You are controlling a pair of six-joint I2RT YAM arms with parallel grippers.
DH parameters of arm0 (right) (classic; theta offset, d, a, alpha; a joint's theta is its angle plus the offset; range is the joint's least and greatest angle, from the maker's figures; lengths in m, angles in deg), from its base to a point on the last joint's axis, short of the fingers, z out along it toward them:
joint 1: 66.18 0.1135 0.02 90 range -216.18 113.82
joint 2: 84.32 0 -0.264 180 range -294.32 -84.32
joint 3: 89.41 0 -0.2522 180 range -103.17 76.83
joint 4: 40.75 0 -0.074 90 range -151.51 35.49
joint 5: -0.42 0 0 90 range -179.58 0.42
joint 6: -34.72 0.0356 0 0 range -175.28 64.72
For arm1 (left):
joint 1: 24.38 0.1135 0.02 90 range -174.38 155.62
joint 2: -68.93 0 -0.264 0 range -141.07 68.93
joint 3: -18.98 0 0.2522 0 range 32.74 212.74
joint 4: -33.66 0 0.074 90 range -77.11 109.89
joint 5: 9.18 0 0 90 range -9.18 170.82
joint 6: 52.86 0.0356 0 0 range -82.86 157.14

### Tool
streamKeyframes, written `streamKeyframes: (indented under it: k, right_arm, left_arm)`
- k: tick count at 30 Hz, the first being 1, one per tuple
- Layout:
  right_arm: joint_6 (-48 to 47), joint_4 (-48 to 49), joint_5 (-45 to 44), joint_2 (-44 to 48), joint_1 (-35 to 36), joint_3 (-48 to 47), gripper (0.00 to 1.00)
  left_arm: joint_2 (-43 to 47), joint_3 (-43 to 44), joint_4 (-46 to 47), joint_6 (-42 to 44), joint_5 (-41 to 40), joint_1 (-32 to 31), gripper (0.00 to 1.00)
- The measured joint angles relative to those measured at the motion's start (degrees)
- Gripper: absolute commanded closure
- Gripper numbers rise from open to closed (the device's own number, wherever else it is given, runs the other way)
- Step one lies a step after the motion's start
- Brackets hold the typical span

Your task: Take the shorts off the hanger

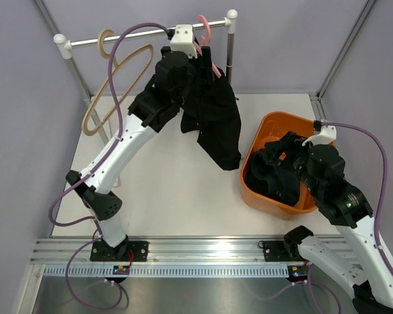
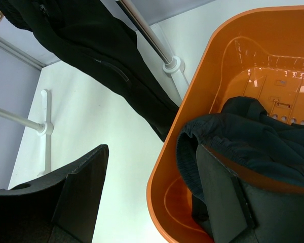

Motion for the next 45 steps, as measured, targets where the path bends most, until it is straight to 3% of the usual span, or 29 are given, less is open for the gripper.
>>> streamKeyframes:
  k: [15, 26, 30, 36, 39, 40, 45]
  right_arm:
    - [-0.2, -4.4, -0.5, 3.8, 0.0, -0.6, 0.22]
    - [-0.9, -6.0, -0.7, 6.5, 0.0, -1.3, 0.21]
    - [-1.3, -6.1, -1.1, 7.2, 0.0, -1.3, 0.21]
    - [-1.7, -6.1, -1.1, 7.5, 0.0, -1.3, 0.21]
    - [-1.9, -6.1, -1.1, 7.3, 0.0, -1.3, 0.21]
    - [-2.0, -6.1, -1.1, 7.3, 0.0, -1.3, 0.21]
    - [-2.0, -6.1, -1.0, 6.8, 0.0, -1.3, 0.21]
  left_arm:
    - [-8.7, 4.9, 8.3, 2.0, -4.0, -0.8, 0.06]
    - [-17.4, 7.1, 15.8, 7.3, -9.9, -0.4, 0.05]
    - [-20.0, 10.0, 16.5, 8.1, -10.5, 1.0, 0.09]
    - [-20.9, 11.5, 15.7, 7.7, -10.1, 3.7, 0.28]
    - [-20.9, 11.9, 14.5, 7.2, -9.3, 4.5, 0.44]
    - [-20.9, 12.0, 14.0, 7.0, -9.1, 4.6, 0.54]
    - [-20.9, 12.2, 12.5, 6.8, -7.7, 4.8, 0.76]
